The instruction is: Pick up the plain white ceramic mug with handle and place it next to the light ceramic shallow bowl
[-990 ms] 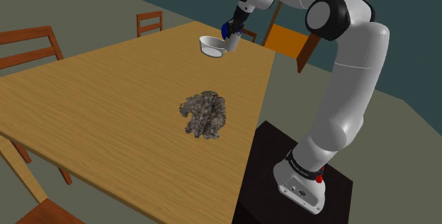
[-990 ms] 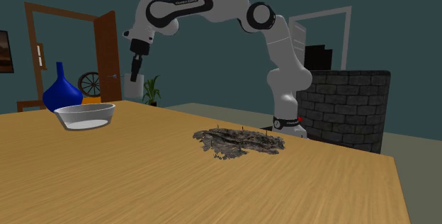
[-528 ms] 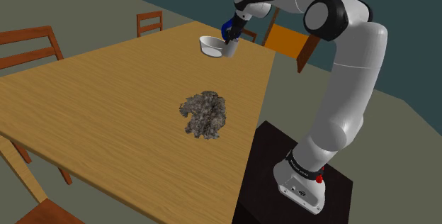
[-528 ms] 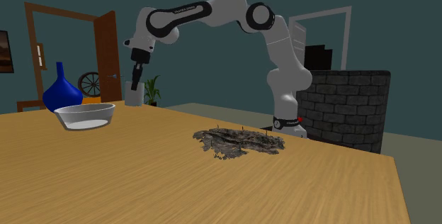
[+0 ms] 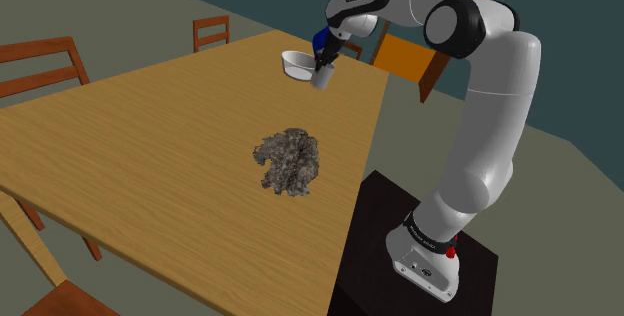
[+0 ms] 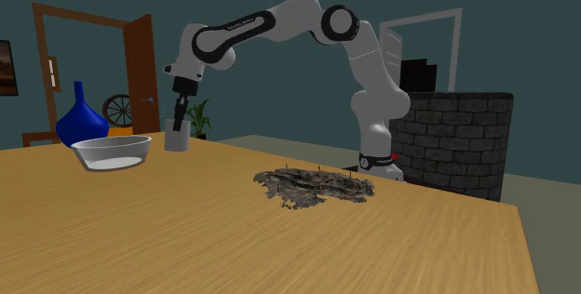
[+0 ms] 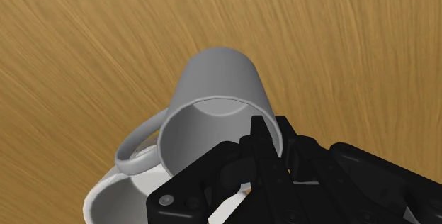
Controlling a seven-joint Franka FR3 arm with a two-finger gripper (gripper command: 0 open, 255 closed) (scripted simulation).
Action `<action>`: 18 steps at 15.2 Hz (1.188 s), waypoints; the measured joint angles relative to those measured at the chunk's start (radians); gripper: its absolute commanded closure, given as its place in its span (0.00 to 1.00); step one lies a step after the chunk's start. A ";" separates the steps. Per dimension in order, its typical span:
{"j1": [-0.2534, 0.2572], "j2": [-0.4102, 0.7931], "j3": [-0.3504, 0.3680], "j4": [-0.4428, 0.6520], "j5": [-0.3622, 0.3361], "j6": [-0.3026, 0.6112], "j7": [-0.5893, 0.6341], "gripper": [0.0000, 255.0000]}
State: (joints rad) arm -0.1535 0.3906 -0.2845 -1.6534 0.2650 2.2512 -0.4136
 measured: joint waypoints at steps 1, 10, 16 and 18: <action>-0.001 0.005 0.001 -0.006 0.003 0.011 -0.003 1.00; -0.004 0.031 0.010 -0.042 0.020 0.072 -0.019 1.00; -0.004 0.032 0.010 -0.042 0.021 0.072 -0.019 0.00; -0.004 0.032 0.010 -0.042 0.021 0.072 -0.019 0.00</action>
State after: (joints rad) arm -0.1573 0.4222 -0.2748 -1.6954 0.2856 2.3234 -0.4328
